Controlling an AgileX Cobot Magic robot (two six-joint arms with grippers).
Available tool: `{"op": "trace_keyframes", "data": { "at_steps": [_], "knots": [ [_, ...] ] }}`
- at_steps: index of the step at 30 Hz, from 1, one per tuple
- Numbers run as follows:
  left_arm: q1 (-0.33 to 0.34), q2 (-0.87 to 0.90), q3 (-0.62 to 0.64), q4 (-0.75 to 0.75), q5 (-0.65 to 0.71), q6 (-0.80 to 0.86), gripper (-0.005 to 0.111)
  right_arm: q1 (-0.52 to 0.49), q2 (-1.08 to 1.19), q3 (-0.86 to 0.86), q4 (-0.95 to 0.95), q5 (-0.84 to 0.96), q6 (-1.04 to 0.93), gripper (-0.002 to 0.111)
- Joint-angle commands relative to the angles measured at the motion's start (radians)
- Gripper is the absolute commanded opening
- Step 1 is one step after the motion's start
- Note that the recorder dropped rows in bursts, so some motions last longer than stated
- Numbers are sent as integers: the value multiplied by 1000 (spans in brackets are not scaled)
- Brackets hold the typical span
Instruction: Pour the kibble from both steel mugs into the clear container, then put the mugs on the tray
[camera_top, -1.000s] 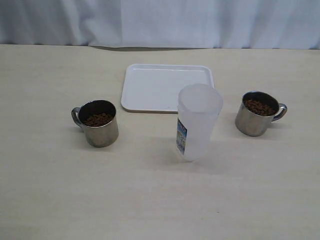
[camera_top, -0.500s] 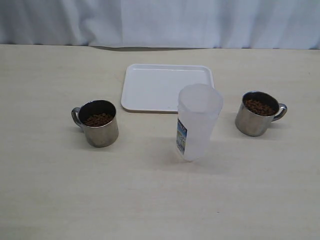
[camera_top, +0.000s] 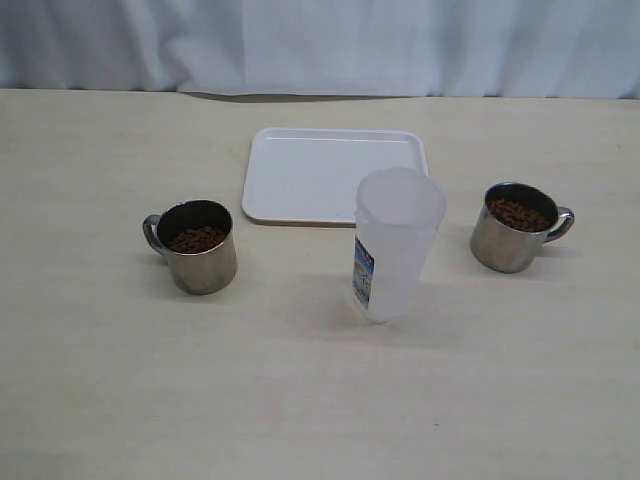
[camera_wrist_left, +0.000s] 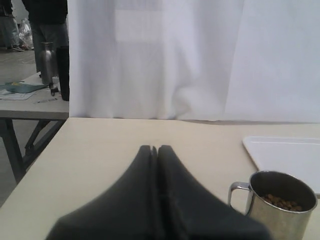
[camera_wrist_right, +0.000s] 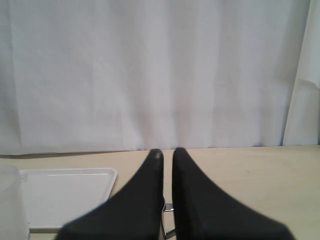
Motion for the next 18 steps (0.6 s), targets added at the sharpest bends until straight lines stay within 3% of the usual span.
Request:
{"op": "trace_keyframes", "data": {
  "at_steps": [1,10,18],
  "knots": [
    [-8,-2,3,6,-69,-1,0,-5,-4,4,1,-9,-7,5],
    [-8,-2,3,-160,-115,-28,0,-5,-4,4,1,-9,-7,5],
    [-8,-2,3,-158,-122,31,0,-5,-4,4,1,-9,-7,5]
  ]
}}
